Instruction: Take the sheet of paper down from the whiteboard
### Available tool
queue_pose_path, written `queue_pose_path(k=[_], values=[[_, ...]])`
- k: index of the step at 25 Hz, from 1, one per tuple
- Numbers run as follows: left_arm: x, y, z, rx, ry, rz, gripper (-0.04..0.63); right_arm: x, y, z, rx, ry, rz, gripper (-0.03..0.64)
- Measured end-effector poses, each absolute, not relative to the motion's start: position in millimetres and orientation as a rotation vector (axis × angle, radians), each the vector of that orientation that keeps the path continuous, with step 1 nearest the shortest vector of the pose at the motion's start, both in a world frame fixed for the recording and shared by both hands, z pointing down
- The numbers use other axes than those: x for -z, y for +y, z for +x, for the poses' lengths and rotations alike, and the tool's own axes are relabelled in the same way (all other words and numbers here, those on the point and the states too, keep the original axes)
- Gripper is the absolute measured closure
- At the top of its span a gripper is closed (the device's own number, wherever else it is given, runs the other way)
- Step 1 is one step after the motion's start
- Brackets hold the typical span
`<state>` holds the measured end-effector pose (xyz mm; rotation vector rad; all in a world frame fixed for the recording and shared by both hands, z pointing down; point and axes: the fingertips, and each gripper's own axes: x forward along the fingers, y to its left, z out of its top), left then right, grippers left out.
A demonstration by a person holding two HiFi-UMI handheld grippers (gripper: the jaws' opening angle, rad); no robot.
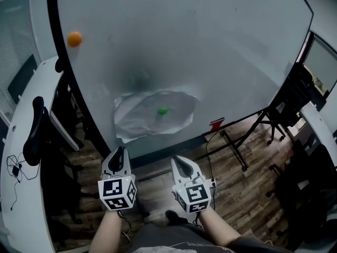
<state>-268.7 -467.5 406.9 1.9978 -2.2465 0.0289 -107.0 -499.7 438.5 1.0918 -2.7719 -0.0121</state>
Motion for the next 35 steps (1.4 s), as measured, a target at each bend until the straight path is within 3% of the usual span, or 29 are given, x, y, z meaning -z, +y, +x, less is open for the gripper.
queue_pose_path(k=[3,14,19,25,35], values=[[-408.3,-476.4,-270.2,-0.038,-2.258,1.971,0.477,-434.9,-512.1,-109.4,0.029,-2.797,1.053,0.594],[-407.2,-496.2,-281.3,-0.066,-2.354,1.802,0.468,-419.5,-538.3,-130.8,0.090,-2.884,0.907,0.592],[-409.8,-500.7,-284.3,-0.076,-2.364,1.744,0.472,-409.7,-542.5,-140.7,0.124,-2.920,0.857,0.592],[-412.5,-502.6,-286.5,-0.048,-2.369,1.739,0.569,-401.4,-541.6,-155.7,0.173,-2.948,0.777,0.592],[-411.8,-502.5,-279.1,-0.043,-2.384,1.748,0.580,-357.8,-576.8,-160.3,0.343,-2.952,0.962,0.572]])
